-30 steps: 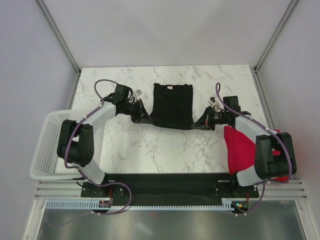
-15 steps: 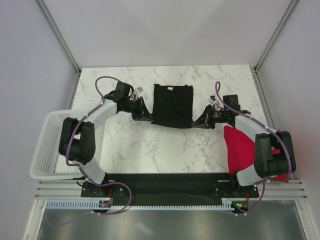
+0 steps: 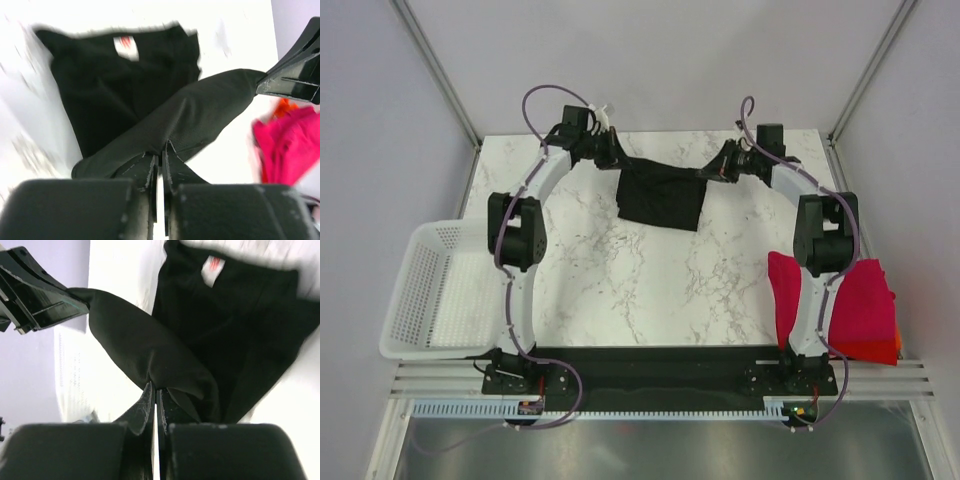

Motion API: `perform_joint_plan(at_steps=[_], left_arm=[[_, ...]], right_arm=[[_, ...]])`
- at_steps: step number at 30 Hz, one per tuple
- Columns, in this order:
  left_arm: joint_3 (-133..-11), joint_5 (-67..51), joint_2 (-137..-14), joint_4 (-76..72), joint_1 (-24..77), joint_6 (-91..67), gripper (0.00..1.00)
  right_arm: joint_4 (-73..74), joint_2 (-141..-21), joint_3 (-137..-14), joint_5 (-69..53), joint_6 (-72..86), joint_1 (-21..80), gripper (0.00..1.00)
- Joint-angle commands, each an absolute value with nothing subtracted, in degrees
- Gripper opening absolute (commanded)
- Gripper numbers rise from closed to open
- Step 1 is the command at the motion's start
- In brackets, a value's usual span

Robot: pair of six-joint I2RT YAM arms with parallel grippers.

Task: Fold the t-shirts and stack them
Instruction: Fold the tshirt

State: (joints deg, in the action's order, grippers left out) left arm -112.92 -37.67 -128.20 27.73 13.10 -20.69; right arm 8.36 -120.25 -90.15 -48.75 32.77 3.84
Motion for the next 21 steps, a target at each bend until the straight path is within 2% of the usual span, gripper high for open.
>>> perform_joint_plan(at_steps=[1,2,4,6,8,9,10,17,21], left_arm=[[-123.63,-37.53,-138.57,24.44,12.40,-16.26,0.09],[-129.93,-37.88,-141.30,23.30,12.22,-16.61,0.10],[-138.11,-36.75,-148.78,19.44,12.13,-17.22,0.23],[-140.35,-35.42,-152.03,15.49,12.13,-18.37,0.45],[-140.63,-35.33,-151.70,15.12,12.30,-18.11,0.69],[-139.75,-35.42,-149.61,15.12,12.30,-17.76,0.78],[-137.40,-35.33,-147.94,15.12,12.22,-16.01,0.99],[-129.65,-28.57,-136.68,22.40,11.34,-9.85,1.00],[-125.17,-30.67,-135.35,27.76,10.99,-6.60,1.00]], right_arm=[[5.02,-128.91,-100.17,-47.46,30.41,3.34,0.05],[4.14,-131.11,-102.37,-46.85,30.67,3.25,0.06],[2.03,-137.53,-108.96,-45.53,31.64,3.08,0.13],[0.71,-141.74,-114.58,-44.82,32.08,3.08,0.28],[-1.39,-141.77,-114.96,-44.74,33.74,3.16,0.37],[-1.84,-139.42,-112.79,-44.56,34.27,3.16,0.48],[-2.45,-137.74,-111.11,-44.47,35.06,3.16,0.53],[-3.43,-122.19,-95.91,-45.61,32.61,3.16,0.61],[3.58,-121.38,-94.22,-45.10,28.31,3.08,0.60]])
